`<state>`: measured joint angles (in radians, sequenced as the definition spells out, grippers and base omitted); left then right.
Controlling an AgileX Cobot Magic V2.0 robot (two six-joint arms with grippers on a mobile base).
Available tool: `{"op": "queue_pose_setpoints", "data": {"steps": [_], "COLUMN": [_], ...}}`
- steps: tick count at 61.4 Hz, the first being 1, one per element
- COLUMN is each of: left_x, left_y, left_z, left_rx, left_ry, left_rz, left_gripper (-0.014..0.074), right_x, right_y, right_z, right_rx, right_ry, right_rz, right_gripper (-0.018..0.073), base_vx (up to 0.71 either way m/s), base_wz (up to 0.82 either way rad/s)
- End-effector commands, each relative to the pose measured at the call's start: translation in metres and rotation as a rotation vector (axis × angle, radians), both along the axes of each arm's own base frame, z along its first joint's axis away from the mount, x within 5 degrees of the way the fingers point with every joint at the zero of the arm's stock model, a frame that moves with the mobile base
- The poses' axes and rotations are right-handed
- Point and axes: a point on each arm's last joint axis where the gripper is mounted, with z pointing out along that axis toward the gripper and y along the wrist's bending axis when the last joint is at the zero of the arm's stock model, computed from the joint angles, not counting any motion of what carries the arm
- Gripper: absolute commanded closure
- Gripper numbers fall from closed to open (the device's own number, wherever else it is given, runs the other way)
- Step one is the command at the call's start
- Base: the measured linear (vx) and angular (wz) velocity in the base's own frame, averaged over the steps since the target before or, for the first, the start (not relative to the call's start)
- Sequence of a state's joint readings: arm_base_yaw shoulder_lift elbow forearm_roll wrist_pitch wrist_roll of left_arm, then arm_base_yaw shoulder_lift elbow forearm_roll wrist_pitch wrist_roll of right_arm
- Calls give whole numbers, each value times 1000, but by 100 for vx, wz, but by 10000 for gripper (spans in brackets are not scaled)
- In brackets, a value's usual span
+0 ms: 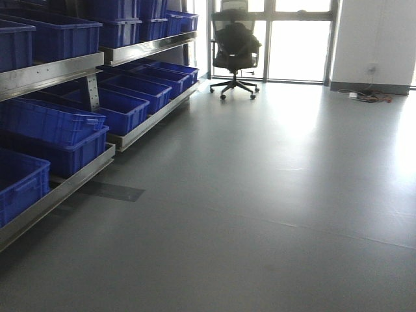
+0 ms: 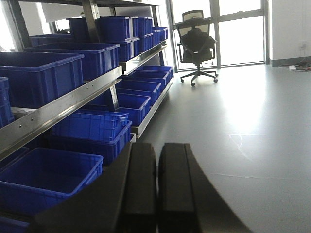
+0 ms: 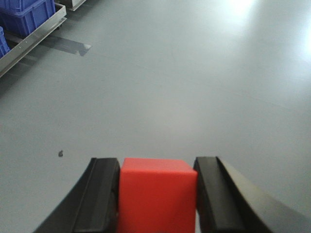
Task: Pick red cube and place on left shelf
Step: 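Drive the base away from the table to the shelf rack, holding the cube, then move the right gripper with the red cube over a blue shelf bin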
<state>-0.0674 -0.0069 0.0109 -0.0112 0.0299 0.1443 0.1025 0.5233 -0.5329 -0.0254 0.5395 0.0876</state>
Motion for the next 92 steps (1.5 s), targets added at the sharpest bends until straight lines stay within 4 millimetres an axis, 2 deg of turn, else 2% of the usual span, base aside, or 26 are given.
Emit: {"op": "queue_pose_setpoints", "data": {"steps": [1, 45, 92], "left_x": [1, 1, 1], "left_y": [0, 0, 0], "left_z": [0, 0, 0], "left_rx": [-8, -8, -8], "left_ry": [-60, -60, -60], "left_rz": [0, 0, 0], "left_gripper": [491, 491, 491], "right_x": [3, 3, 3], "right_y": [0, 0, 0], "right_z": [15, 15, 15], "right_rx": [4, 4, 4], "right_ry": [-104, -104, -104], "right_rz": [3, 3, 3], "right_gripper": [506, 506, 506], "base_vx": [61, 60, 44], "base_wz": [20, 30, 61]}}
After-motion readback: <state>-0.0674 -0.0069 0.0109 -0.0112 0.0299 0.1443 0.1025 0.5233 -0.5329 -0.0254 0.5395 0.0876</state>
